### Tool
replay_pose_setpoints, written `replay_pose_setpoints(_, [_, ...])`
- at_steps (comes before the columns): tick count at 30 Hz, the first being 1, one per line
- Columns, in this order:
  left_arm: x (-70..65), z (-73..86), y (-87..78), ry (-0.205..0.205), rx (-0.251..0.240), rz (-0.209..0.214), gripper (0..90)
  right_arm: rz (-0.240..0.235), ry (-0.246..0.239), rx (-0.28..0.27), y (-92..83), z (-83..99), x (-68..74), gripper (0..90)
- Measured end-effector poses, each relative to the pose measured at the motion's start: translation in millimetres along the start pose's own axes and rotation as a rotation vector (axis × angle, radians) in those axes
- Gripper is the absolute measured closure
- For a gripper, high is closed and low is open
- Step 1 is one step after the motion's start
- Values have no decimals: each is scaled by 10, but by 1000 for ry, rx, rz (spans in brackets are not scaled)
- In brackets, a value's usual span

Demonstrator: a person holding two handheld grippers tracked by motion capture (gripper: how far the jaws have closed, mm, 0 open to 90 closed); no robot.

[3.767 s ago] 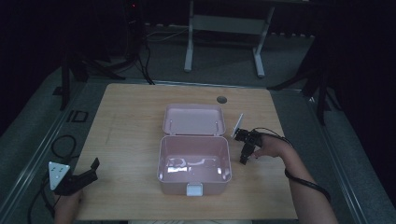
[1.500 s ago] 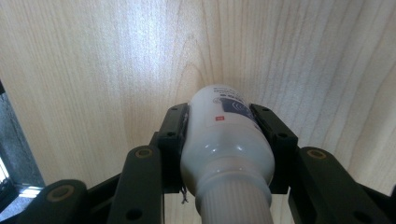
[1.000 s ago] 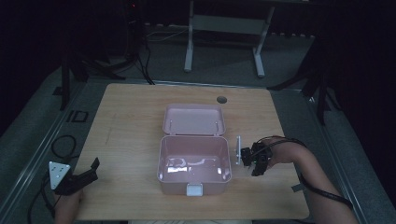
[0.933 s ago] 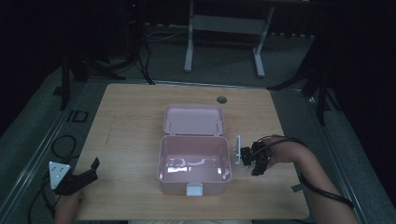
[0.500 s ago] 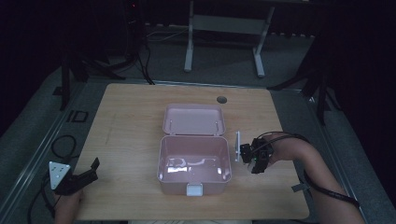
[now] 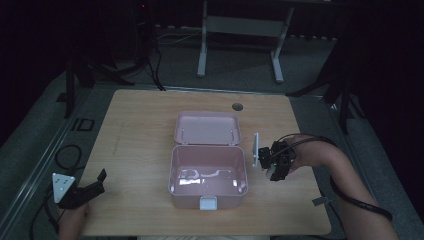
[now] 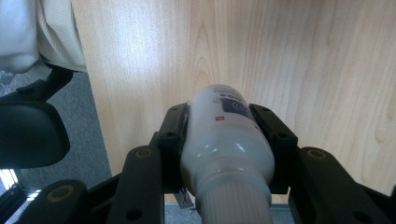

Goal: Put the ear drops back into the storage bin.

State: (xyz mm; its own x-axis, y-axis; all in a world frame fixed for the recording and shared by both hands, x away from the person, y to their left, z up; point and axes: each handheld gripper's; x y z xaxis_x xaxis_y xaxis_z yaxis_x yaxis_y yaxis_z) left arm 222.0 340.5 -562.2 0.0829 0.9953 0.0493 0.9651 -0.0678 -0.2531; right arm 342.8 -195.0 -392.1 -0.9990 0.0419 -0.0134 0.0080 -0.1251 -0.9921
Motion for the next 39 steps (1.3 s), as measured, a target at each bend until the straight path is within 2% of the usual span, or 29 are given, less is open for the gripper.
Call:
replay_pose_setpoints(5, [0,0,0,-1,-1,1,14,9,4,-14,-140,-22,4,597])
replay_pose_setpoints(8, [1,0,1,-3,-1,0,14,3,-4,-40,-215,-32,3,597])
replay_pose_setpoints(16, [2,-1,0,-3,1,-1,14,28,3,-52,-385,-72,-2,597])
replay_pose_setpoints(20, [2,0,0,-5,0,0,14,18,-7,-76,-449,-121,2,597])
replay_pose_setpoints(32, [3,1,-1,-5,-1,0,14,20,-56,-76,-487,-434,26,597])
replay_pose_setpoints(39, [6,0,-1,-6,0,1,14,19,-109,-78,-470,-667,41,597])
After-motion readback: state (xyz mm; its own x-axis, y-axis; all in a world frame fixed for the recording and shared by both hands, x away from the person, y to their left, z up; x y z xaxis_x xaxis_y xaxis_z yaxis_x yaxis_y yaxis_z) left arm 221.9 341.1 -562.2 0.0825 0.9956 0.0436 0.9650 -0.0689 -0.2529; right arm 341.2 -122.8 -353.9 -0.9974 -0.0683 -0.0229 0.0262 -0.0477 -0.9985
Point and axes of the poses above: each handheld gripper's, and its own axes: y roughly forward along the jaws, z roughly out of its underside, x roughly to its left, and after that the axes turned 5 degrees about y, right-handed
